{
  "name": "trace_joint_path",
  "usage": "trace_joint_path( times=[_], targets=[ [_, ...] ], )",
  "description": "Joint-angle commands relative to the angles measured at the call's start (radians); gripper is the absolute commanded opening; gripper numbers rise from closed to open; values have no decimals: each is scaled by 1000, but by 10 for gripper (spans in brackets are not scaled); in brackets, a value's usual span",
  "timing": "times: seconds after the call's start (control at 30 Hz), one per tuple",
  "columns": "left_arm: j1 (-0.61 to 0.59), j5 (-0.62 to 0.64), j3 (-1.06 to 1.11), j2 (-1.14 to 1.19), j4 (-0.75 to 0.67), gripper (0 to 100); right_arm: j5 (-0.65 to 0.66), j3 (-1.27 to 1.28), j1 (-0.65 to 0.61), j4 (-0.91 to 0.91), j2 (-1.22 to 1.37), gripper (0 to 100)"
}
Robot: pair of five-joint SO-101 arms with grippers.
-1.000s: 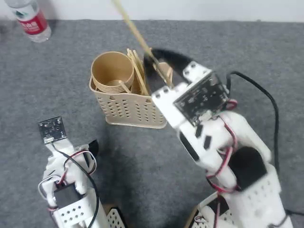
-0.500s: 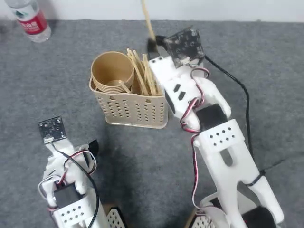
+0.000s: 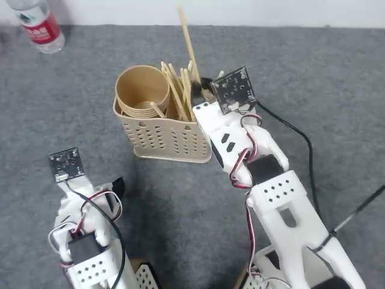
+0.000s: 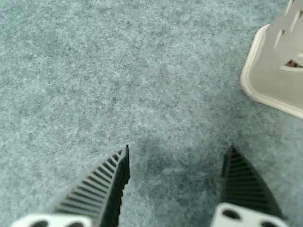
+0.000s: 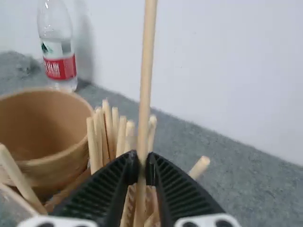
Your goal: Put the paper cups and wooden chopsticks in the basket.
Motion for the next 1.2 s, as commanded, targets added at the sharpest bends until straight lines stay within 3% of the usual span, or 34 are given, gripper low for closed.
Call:
trace_joint_path(
  times=[0.0, 0.17, 0.4, 0.57, 0.83, 1.0, 1.17],
  targets=[
    [6, -11, -7, -14, 2, 298, -6, -68, -12, 128, -38, 258],
    [6, -11, -7, -14, 0, 298, -5, -186, -16, 263, -38, 203],
    [6, -11, -7, -14, 2, 298, -3, -319, -7, 381, -38, 199],
    [6, -11, -7, -14, -2, 298, 101, -414, 27, 498, -39, 199],
    [6, -11, -7, -17, -2, 298, 130, -598, 225, 820, -231, 197],
    [6, -11, -7, -17, -2, 298, 244, -534, 326, 1098, -334, 197],
    [12, -14, -7, -17, -6, 299, 121, -310, 463, 1130, -429, 197]
  ],
)
